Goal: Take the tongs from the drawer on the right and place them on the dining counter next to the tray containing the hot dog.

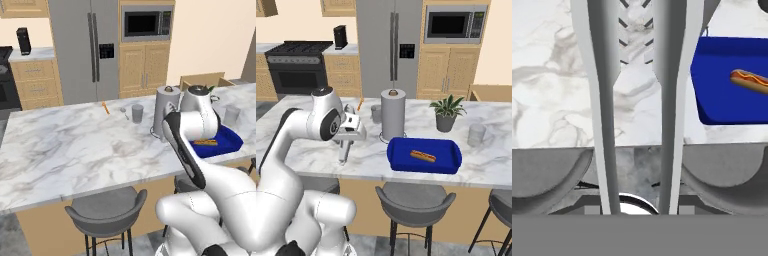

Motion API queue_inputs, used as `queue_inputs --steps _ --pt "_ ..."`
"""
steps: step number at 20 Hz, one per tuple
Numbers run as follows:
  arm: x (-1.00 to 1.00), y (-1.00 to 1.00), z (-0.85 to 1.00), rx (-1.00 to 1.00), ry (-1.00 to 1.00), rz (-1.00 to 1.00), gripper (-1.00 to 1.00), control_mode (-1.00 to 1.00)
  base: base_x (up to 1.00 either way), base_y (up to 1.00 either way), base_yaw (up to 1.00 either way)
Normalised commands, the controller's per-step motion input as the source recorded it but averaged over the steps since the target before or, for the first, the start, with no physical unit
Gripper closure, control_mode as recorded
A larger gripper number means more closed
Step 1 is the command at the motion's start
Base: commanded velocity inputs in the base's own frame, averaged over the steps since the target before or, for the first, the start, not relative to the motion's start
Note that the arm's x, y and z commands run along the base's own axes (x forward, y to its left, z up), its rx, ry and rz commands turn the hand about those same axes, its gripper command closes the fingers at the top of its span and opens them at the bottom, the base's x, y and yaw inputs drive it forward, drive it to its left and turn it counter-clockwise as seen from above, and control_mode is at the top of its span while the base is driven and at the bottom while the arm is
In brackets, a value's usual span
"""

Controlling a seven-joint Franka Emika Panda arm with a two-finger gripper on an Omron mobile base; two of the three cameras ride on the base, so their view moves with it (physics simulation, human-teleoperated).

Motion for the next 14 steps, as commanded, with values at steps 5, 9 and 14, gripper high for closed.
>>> queue_inputs --steps 5,9,14 --pt "0.47 -0.52 -0.33 0.17 0.0 -0.12 1.0 -1.0 0.0 0.0 0.0" --pt "0.05 -0.14 -0.13 0.06 0.01 -0.05 1.0 -1.0 0.0 0.0 0.0" --pt "0.01 0.0 -0.19 0.0 0.0 0.0 1.0 -1.0 0.0 0.0 0.0"
